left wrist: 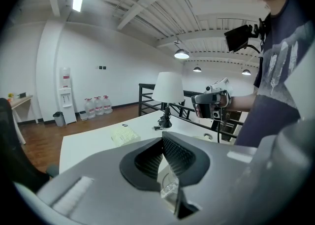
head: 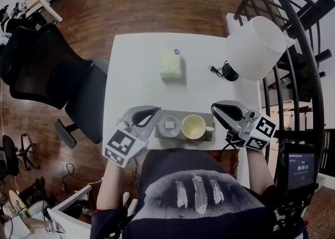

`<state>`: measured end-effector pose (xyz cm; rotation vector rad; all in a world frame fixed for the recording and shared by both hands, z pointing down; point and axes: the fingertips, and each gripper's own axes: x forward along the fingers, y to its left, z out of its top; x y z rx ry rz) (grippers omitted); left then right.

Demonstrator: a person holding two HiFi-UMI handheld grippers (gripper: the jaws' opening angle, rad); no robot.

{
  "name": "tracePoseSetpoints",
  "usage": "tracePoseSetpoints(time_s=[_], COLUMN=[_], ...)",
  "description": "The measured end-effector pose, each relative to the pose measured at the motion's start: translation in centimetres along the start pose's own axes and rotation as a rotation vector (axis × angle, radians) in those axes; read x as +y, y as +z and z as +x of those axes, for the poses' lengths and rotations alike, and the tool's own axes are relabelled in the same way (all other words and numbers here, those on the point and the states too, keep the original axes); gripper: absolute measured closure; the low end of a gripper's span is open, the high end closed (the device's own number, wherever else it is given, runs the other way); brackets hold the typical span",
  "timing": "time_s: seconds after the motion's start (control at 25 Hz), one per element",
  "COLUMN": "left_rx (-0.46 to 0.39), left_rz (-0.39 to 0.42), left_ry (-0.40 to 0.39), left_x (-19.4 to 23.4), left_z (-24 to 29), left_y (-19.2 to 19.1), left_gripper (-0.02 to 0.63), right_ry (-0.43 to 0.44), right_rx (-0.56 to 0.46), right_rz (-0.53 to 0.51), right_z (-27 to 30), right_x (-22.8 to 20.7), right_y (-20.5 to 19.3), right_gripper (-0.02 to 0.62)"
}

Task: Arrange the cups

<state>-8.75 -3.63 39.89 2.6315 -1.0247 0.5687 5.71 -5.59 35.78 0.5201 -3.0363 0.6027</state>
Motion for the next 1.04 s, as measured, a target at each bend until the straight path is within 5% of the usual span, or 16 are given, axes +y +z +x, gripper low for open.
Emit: tracePoseSetpoints(time_s=[1.04], left_rx=[0.033], left_rz=[0.003], left_ry=[0.030], left_x=[-0.8], left_z=[-0.3], left_y=[-0.4], left_gripper=[0.591], right_ry=[-0.030], right_rx=[-0.004], right_rz=[-0.002], right_z=[-0.6], right_x=[-1.4], right_y=[-1.0], right_gripper=[0.592])
